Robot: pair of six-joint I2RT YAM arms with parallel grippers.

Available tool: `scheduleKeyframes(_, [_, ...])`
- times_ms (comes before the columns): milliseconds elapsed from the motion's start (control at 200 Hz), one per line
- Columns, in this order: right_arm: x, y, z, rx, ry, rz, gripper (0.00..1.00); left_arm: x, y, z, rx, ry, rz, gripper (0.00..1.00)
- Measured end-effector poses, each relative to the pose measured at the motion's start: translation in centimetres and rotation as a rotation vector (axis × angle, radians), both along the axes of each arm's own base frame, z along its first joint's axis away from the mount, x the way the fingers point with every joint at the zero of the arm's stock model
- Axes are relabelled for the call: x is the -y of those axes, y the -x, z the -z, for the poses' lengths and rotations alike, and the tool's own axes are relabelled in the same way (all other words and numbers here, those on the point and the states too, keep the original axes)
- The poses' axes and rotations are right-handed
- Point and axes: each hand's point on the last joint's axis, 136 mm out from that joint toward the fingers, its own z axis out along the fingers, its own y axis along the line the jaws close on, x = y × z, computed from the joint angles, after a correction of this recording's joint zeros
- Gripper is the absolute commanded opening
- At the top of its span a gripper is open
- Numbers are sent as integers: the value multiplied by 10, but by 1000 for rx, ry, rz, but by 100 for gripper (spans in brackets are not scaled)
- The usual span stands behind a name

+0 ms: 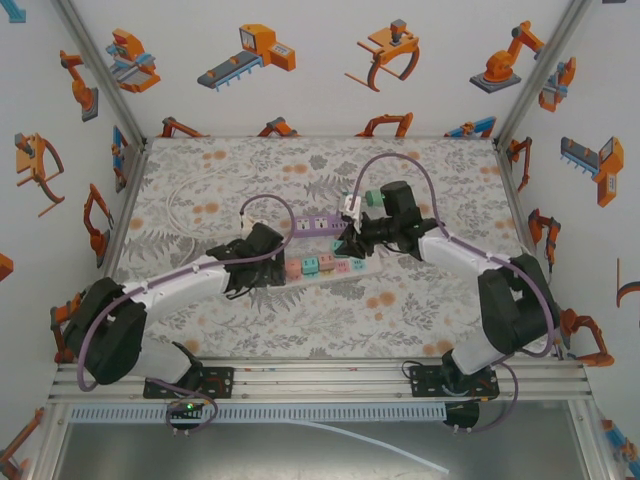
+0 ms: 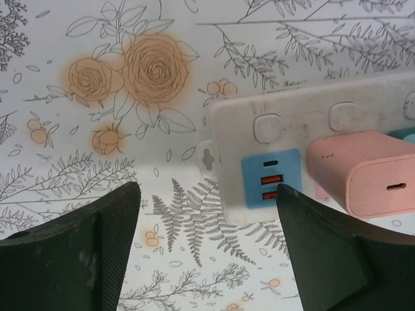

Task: Pull the plug off the socket

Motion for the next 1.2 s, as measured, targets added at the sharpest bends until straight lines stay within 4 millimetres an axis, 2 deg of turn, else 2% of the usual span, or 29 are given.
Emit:
scheduleKeyframes(100, [-1,-12,-22,-10,-52,88,6,-1,6,-8,1,9,25,83])
scheduleKeyframes(250, [5,-34,-48,-64,-125,272,6,4,7,-45,77,92,58,85])
scheduleKeyframes(360, [15,-52,-56,-134,-163,435,5,13,8,-75,137,172,105,85])
scheduleKeyframes(481, [45,-85,-61,-272,-229,702,5,28,17,-114,212,306,202,87])
scheduleKeyframes(566, [83,-115,-67,-364,-323,900,4,41,26,-149,286,424,294,88])
scheduleKeyframes(636, [114,-135,-68,-423,-401,1036,4,48,34,-169,325,491,353,89])
scheduleKeyframes(761, [175,-170,-45,-541,-524,1277,4,59,48,-192,362,573,451,95])
scheduleKeyframes(831, [205,-185,-22,-601,-566,1400,4,62,53,-197,367,591,488,100])
scheduleKeyframes(901, [231,-197,2,-647,-597,1508,3,63,57,-198,366,601,506,97])
scheduleKeyframes(1056, [268,-216,42,-704,-638,1667,2,60,63,-197,366,607,518,97])
scheduleKeyframes(1202, [292,-224,62,-719,-672,1762,2,54,67,-196,371,605,512,97])
